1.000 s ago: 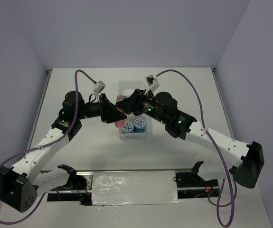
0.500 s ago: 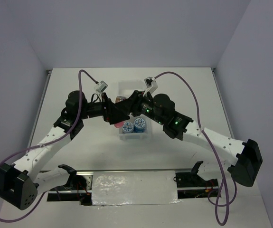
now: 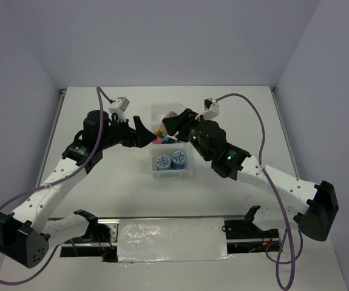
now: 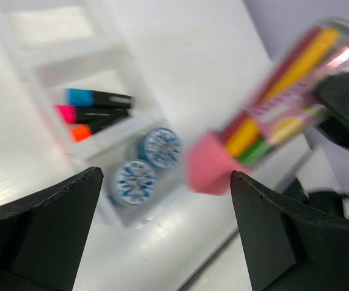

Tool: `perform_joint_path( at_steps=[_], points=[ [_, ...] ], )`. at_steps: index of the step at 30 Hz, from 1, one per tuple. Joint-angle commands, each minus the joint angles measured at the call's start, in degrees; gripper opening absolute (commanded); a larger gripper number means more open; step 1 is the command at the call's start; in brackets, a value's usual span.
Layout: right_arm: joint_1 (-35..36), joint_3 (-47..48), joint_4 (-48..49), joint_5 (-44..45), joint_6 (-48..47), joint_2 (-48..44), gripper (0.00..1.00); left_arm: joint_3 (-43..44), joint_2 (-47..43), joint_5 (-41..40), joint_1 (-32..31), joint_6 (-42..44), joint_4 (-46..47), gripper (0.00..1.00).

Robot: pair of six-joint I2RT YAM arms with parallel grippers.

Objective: Sort the stationery into containers
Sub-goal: Place the stationery in the storage box.

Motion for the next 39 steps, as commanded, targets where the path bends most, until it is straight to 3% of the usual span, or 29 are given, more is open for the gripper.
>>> perform_joint_path(
  at_steps=[1,4,11,15,20,29,39],
  points=[
    [0.02,2.53,-2.71,14.82,5.56,-2.17,0.00,2.67,-2.58,-12.93,2.98,0.47,-5.72,0.99],
    [-0.95,4.81,-7.80,22.23,9.35,0.46,0.00,4.77,-5.13,-19.95,4.13,0.19,-10.36,1.00],
    [-7.89,7.98,-7.03,25.31,23.13,8.97,0.00,8.74,-10.31,-32.89,4.66,4.67,-22.15,0.99],
    [-11.14,11.40,-3.35,25.84,30.43,17.06,0.00,1.99,-18.20,-29.65,4.66,10.55,-19.27,1.00],
    [-13.51,21.22,-2.90,26.47,35.36,29.27,0.00,-9.44,-25.77,-29.47,4.83,11.71,-15.93,0.99],
    [-15.71,34.61,-8.96,24.97,39.49,42.82,0.00,-8.41,-21.49,-23.05,5.01,13.82,-15.83,0.99],
    [-15.98,32.68,-7.04,19.26,40.55,45.64,0.03,-9.02,-24.03,-22.00,5.89,13.91,-15.39,0.99]
  ],
)
